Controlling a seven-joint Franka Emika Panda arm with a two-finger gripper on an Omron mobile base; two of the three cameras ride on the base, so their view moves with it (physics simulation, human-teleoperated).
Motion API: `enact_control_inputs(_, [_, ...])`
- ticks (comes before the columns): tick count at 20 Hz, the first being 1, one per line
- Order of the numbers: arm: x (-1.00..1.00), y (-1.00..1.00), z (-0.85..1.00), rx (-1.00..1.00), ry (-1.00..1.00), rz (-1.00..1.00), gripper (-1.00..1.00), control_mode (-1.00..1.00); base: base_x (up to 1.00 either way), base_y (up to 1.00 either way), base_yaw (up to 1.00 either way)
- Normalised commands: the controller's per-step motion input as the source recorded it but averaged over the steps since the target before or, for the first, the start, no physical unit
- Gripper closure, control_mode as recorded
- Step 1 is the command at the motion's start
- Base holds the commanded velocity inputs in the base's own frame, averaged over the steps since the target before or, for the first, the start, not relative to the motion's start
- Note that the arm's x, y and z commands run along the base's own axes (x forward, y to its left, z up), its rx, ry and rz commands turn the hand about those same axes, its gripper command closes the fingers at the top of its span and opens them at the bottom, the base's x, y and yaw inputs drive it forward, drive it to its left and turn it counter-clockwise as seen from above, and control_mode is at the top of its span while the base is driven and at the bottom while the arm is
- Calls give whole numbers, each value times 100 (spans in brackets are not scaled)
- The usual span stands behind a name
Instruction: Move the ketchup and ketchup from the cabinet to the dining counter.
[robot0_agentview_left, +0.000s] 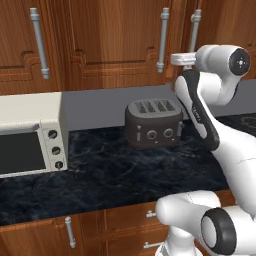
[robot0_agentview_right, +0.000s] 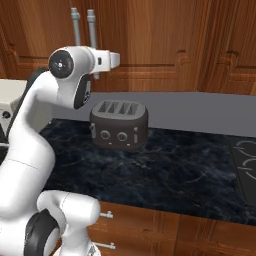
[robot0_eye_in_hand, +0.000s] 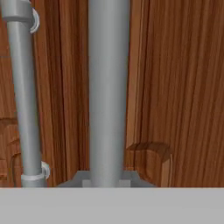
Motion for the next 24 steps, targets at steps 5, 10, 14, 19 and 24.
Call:
enact_control_inputs(5, [-100,-59,0,0,0,8,100,-100,0,0,0])
enact_control_inputs(10, [-100,-67,0,-1,0,8,100,-100,0,0,0])
enact_control_inputs(14, [-100,-44,0,-2,3,10,-100,-100,0,0,0])
enact_control_inputs(19, [-100,-46,0,-1,4,10,-100,-100,0,0,0])
enact_control_inputs(24, [-84,4,0,-1,4,2,-100,-100,0,0,0])
